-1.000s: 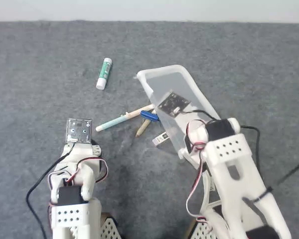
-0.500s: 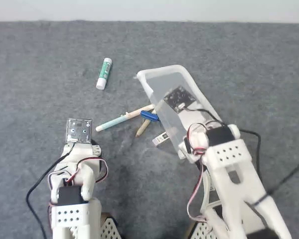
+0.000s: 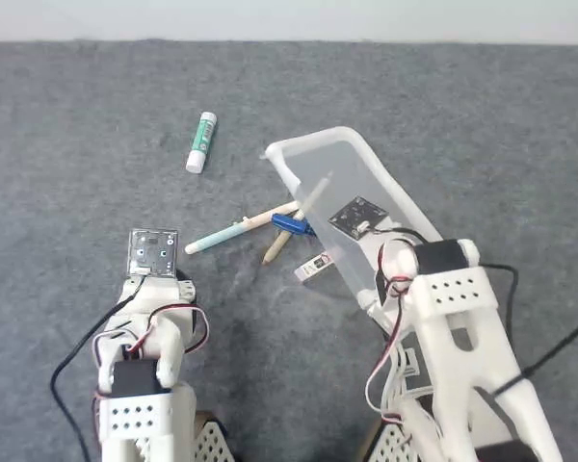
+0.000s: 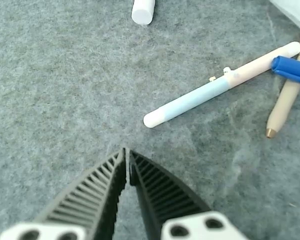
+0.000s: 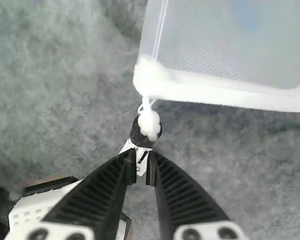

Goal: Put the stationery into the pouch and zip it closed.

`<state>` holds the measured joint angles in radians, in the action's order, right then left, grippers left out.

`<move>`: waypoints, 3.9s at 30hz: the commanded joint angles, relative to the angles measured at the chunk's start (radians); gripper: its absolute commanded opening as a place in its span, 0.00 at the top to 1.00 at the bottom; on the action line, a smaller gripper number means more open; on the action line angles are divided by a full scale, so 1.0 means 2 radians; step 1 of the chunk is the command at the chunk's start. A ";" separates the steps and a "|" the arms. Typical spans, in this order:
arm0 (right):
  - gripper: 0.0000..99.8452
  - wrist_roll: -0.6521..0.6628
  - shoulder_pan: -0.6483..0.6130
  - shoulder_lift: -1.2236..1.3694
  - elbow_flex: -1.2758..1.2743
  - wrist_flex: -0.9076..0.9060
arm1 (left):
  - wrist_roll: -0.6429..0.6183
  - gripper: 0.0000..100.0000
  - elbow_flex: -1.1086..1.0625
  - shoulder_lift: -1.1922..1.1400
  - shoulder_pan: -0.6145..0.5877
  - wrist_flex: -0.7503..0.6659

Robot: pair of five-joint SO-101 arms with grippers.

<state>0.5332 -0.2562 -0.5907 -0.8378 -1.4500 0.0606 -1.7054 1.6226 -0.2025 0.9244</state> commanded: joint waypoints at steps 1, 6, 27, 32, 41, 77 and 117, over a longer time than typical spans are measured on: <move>0.97 0.007 -0.018 -0.020 -0.014 -0.004 | 0.000 0.99 0.013 0.008 -0.002 -0.015; 0.93 0.004 -0.020 -0.026 -0.021 0.015 | 0.000 0.99 0.013 0.008 -0.002 -0.015; 0.81 -0.025 -0.021 -0.022 -0.122 0.152 | 0.000 0.99 0.013 0.008 -0.001 -0.015; 0.88 -0.026 -0.020 -0.026 -0.143 0.183 | 0.000 0.99 0.013 0.008 -0.002 -0.015; 0.99 -0.026 -0.020 -0.069 -0.120 0.185 | 0.000 0.99 0.014 0.008 -0.002 -0.015; 0.99 -0.047 -0.153 -0.293 -0.015 0.211 | -0.044 0.83 0.223 0.005 -0.003 0.041; 0.99 -0.101 -0.221 -0.296 -0.043 0.227 | -0.169 0.68 0.227 0.004 0.213 0.056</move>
<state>0.3414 -0.6720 -1.1462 -0.9360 -1.0111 -0.2677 -1.2344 1.6272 0.2179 1.1009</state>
